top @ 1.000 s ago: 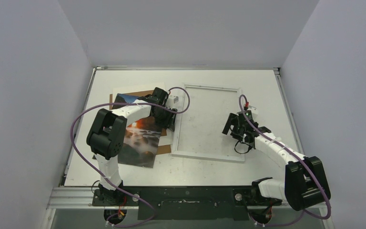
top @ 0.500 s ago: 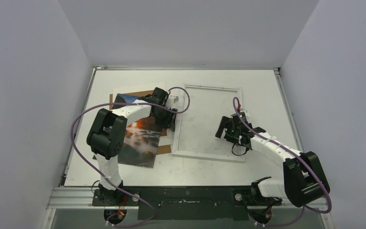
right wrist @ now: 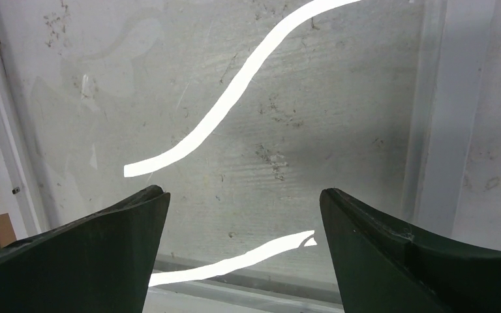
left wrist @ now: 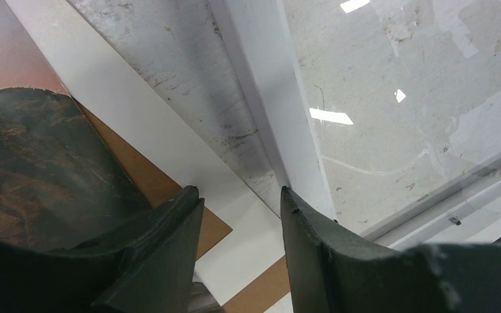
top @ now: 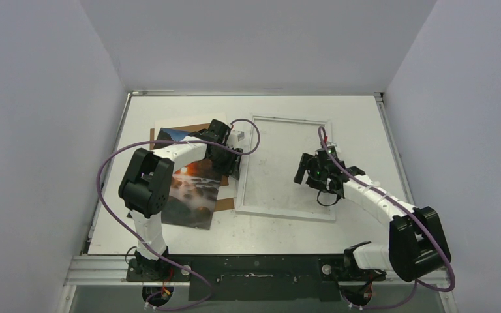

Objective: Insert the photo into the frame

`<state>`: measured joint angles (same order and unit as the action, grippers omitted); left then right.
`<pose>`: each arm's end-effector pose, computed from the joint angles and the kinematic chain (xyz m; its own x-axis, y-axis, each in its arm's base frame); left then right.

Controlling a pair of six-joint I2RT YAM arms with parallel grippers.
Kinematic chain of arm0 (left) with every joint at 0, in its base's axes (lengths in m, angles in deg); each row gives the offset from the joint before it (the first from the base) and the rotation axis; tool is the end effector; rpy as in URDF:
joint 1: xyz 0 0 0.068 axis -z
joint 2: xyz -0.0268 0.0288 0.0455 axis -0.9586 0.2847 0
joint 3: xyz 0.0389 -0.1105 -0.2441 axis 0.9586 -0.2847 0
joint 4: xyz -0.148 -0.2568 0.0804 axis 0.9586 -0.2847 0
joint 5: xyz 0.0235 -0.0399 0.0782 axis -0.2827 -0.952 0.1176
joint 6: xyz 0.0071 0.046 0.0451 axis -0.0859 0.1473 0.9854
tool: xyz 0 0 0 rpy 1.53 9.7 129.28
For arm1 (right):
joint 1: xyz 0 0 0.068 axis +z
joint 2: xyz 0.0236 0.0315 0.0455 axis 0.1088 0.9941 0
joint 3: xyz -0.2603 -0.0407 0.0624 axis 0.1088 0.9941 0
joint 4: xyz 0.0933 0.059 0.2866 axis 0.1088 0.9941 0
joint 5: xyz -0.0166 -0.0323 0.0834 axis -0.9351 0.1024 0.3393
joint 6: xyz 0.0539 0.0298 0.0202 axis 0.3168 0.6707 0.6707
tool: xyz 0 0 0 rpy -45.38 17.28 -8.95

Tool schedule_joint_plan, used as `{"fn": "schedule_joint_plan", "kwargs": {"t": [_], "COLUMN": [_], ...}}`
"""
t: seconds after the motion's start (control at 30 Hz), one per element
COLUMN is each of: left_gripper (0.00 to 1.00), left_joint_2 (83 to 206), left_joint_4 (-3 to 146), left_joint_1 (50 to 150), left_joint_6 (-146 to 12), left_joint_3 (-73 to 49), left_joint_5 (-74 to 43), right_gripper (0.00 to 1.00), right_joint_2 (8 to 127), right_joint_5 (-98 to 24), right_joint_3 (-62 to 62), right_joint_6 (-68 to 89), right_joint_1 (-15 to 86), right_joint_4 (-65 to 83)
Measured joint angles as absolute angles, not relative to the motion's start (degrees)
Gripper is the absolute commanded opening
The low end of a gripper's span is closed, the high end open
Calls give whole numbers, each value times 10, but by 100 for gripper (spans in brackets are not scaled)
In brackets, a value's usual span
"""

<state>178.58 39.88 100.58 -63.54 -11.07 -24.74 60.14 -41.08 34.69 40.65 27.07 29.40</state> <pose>0.3742 -0.2088 0.1202 -0.8858 0.2997 -0.3542 0.4187 0.8454 -0.3317 0.2784 0.1091 0.1541 -0.8377 0.3246 -0.4392 0.1462 0.9082 0.3922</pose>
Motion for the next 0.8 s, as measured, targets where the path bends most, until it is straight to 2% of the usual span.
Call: {"fn": "schedule_joint_plan", "kwargs": {"t": [0.27,0.47,0.6,0.67,0.8], "left_gripper": [47,48,51,51,56], "left_joint_2": [1786,1786,1786,1785,1782], "left_joint_4": [393,386,380,376,363], "left_joint_1": [1004,1000,995,991,984], "left_joint_6": [-636,-636,-636,-636,-633], "left_joint_3": [-109,-104,-98,-97,-91], "left_joint_5": [-261,-278,-289,-293,-301], "right_gripper": [90,100,100,95,94], "right_joint_2": [612,580,534,517,482], "right_joint_5": [-406,-416,-438,-448,-458], "right_joint_3": [358,310,268,262,276], "right_joint_6": [414,416,415,418,448], "right_joint_1": [318,328,327,324,322], "right_joint_4": [292,343,369,389,442]}}
